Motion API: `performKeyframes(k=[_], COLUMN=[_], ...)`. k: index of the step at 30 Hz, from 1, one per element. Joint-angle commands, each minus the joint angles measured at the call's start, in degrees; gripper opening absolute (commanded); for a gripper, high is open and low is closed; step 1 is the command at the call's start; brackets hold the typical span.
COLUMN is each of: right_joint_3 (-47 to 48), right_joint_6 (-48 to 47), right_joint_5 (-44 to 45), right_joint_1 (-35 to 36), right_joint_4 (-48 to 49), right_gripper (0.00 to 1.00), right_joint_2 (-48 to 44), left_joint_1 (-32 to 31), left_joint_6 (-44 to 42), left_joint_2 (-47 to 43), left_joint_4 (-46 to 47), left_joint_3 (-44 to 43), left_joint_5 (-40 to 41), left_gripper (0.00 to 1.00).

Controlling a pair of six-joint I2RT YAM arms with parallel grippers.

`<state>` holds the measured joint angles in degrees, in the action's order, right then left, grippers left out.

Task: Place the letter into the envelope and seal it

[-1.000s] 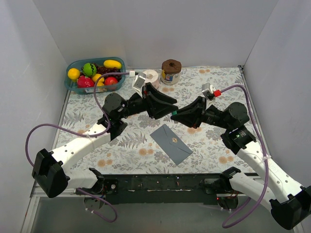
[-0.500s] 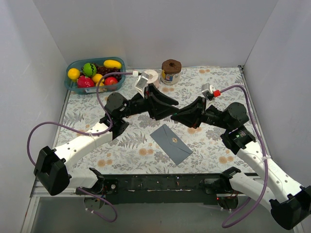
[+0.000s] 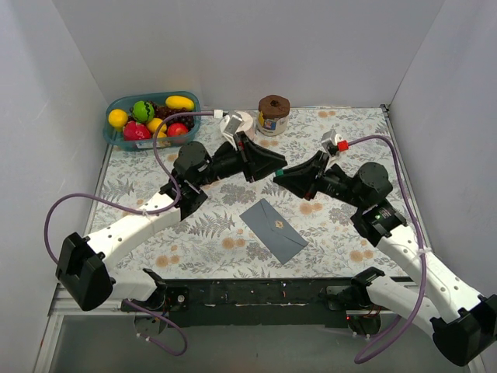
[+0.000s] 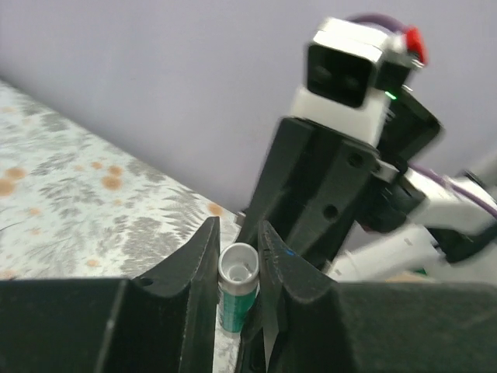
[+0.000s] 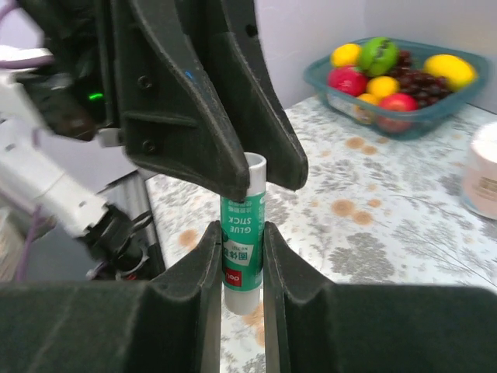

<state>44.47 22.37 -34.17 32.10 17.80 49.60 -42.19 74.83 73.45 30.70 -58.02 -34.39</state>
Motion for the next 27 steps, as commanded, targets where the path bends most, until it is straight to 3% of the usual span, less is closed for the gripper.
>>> performKeyframes(k=[1,2,3,6,7,9,11,14,19,20,27], right_joint_3=[1.1,0.6,0.7,2.2,2.5,4.0,4.4,4.2,3.9,3.2,0.5], right_joint_6=[-3.8,-4.2,-4.3,-3.0,-2.8,-3.3,-4.9,-7.6,-8.3,-7.8,-5.1], right_joint_5=[18.6,22.1,24.0,32.7,33.8,35.8,31.0,21.8,8.7,5.4,-3.7], right_joint_1=[-0.5,-0.4,-0.3,-0.3,-0.3,-0.3,-0.3,-0.5,-1.0,-1.2,-2.6], right_joint_4=[-3.8,-3.5,-3.4,-5.4,-5.8,-6.2,-5.5,-4.6,-5.6,-4.7,0.7], right_gripper=[0.01,0.01,0.01,0.01,0.01,0.01,0.01,0.01,0.01,0.01,0.01], right_joint_2=[3.0,3.6,4.4,6.9,7.5,7.8,6.7,4.5,1.9,1.3,-2.5], left_joint_1=[-4.9,-6.7,-8.5,-14.1,-15.3,-15.4,-15.3,-14.0,-7.0,-5.8,0.0], left_joint_6=[-8.2,-9.3,-10.6,-14.4,-14.7,-13.7,-13.8,-14.3,-6.5,-5.3,2.3], left_joint_2=[1.2,1.7,2.2,5.5,6.3,7.7,5.5,1.7,-4.0,-4.8,-5.3], left_joint_4=[-19.9,-23.5,-24.4,-25.5,-26.0,-26.9,-23.8,-16.5,-9.5,-5.4,6.8], left_joint_3=[-8.3,-10.9,-11.8,-15.1,-15.9,-17.0,-15.5,-8.4,0.6,2.0,7.1], left_joint_5=[29.1,35.4,47.1,58.8,61.9,61.4,58.8,52.2,36.6,29.3,9.3], left_gripper=[0.0,0.0,0.0,0.0,0.12,0.54,0.79,0.91,0.92,0.91,0.79])
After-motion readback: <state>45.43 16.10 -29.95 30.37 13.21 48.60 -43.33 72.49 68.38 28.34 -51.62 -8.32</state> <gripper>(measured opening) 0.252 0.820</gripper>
